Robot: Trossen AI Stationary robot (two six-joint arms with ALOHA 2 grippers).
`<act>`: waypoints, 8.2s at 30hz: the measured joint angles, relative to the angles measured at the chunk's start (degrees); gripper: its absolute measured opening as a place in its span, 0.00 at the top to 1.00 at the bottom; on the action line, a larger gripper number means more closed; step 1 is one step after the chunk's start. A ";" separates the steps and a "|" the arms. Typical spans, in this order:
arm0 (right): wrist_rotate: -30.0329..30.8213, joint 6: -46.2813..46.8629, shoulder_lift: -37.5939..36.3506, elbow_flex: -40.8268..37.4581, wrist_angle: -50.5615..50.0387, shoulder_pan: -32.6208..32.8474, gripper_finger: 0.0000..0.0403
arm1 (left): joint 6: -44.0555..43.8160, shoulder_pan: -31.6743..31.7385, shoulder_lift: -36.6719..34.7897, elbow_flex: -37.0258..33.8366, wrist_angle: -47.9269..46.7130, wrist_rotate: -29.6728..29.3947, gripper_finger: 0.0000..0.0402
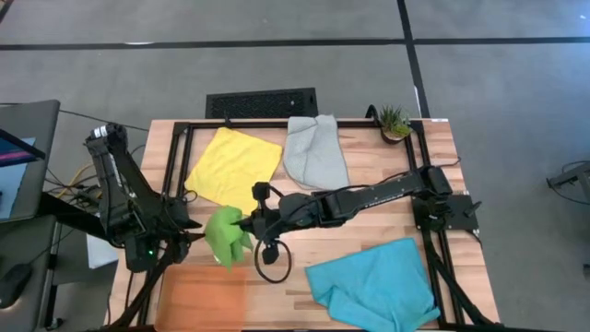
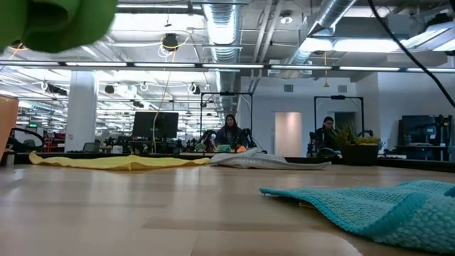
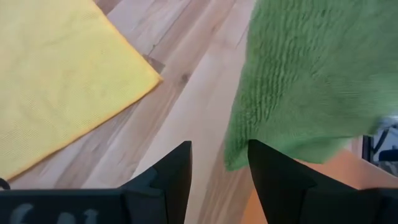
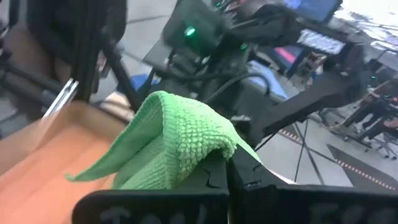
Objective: Fold microfiber towels
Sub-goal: Put the folded green towel into the orange bin
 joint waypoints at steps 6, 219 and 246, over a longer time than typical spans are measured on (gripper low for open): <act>-0.33 -4.41 -0.02 0.00 -3.80 0.67 1.00 | -0.21 -1.07 0.00 0.00 1.07 -1.93 0.63; -15.61 -14.43 -0.17 -0.04 -14.56 0.23 0.52 | 49.03 21.32 0.13 1.18 49.36 39.44 1.00; -15.46 -13.89 -0.68 -0.02 -16.29 0.23 0.52 | -0.41 5.04 -0.10 10.54 38.20 39.92 1.00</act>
